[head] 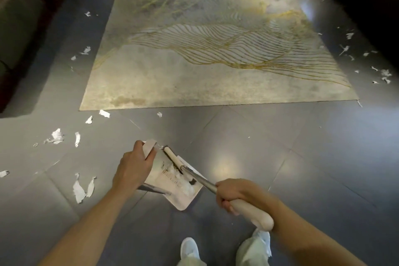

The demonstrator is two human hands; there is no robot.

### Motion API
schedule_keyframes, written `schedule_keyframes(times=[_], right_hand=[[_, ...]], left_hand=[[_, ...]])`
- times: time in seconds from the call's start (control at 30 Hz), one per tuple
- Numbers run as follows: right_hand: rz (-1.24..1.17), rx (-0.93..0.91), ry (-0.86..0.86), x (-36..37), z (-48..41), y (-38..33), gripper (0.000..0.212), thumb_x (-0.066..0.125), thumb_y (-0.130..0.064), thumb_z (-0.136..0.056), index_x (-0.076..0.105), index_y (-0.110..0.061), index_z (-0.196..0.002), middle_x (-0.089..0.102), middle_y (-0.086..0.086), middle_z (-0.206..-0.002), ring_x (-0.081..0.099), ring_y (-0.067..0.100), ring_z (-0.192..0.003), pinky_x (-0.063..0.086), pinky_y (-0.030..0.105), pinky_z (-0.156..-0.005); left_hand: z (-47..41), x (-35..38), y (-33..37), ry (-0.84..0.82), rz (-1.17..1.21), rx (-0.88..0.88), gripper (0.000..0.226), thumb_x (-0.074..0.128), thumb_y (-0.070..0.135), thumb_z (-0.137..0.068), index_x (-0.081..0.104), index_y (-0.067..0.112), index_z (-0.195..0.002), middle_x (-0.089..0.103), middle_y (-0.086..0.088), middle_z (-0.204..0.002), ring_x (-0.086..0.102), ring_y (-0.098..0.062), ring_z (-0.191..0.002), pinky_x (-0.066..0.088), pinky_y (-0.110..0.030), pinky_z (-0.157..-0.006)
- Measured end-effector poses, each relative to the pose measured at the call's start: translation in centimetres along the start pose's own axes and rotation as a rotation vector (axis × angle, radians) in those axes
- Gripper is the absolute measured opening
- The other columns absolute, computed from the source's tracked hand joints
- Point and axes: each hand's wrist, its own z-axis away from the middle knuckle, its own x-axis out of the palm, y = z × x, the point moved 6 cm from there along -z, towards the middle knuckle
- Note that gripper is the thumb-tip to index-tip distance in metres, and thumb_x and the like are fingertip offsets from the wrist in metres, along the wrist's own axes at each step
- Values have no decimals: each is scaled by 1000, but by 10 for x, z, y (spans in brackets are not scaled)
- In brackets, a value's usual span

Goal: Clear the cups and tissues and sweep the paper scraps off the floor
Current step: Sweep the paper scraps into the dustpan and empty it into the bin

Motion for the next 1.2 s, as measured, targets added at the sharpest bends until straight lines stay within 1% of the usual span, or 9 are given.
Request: schedule_keyframes(times=[0.1, 0.23, 0.4, 0.5, 0.77, 0.83, 0.93, 1.07, 1.2], right_hand=[[-253, -101, 38, -21, 43, 2, 20, 42, -2, -90, 45, -12, -72, 46, -10, -32, 42, 2, -27, 34, 11, -35], [-339, -55, 63, -39, 72, 12, 16, 41, 3, -90, 45, -10, -81, 44, -6, -33, 39, 5, -28, 33, 15, -32], [-365, 41, 118, -60, 83, 21, 31, 43, 4, -86, 55, -10, -111, 38, 3, -39, 34, 10, -32, 33, 17, -36], [-310, 41, 187, -69, 81, 25, 56, 45, 2, -85, 40, -1, -141, 38, 4, -43, 35, 11, -37, 33, 17, -35], [-218, 66, 283, -51, 43, 13, 12, 47, 4, -84, 49, -4, -76, 45, 7, -48, 41, 13, -30, 36, 17, -36], [-50, 47, 313, -38, 27, 10, 5, 49, 2, -82, 52, -2, -83, 51, 10, -57, 46, 17, -42, 43, 25, -48], [188, 17, 327, -15, 5, 10, 23, 51, -2, -79, 55, 0, -102, 58, 12, -72, 55, 24, -57, 47, 27, -61], [285, -1, 229, 18, -15, 7, 37, 52, -6, -79, 56, -3, -115, 56, 3, -70, 53, 12, -54, 40, 17, -48], [291, -7, 128, 54, -18, 0, 31, 53, -9, -71, 63, -8, -101, 60, 2, -62, 56, 16, -52, 45, 20, -54]], left_hand=[[3, 0, -2, -36, 59, -1, 30, 43, 52, -92, 39, 25, -103, 55, -4, -85, 54, -21, -73, 44, -34, -63], [9, 3, 10, -64, 42, 60, 31, 42, 50, -91, 43, 22, -105, 57, -2, -76, 57, -17, -67, 43, -30, -53], [19, -6, 15, -20, 66, 76, 44, 41, 51, -90, 48, 14, -112, 59, -9, -76, 56, -24, -69, 42, -33, -59], [25, -14, 14, 27, 82, 67, 42, 43, 46, -92, 49, 10, -114, 58, -10, -74, 53, -21, -66, 39, -33, -58], [69, -30, -43, 80, 87, -49, 40, 39, 57, -88, 48, 24, -108, 60, -11, -77, 52, -31, -79, 40, -38, -68], [80, -30, -61, 85, 114, -91, 34, 40, 58, -87, 47, 27, -102, 58, -11, -74, 53, -30, -76, 43, -39, -69], [86, -25, -80, 78, 104, -152, 27, 45, 53, -89, 44, 26, -94, 55, -11, -70, 55, -32, -71, 46, -39, -66], [78, -28, -93, 109, 105, -179, 31, 50, 47, -90, 49, 17, -100, 53, -8, -71, 56, -37, -81, 47, -40, -71], [58, -33, -92, 120, 80, -195, 44, 48, 50, -91, 50, 11, -112, 59, -20, -87, 56, -39, -89, 43, -40, -73]])
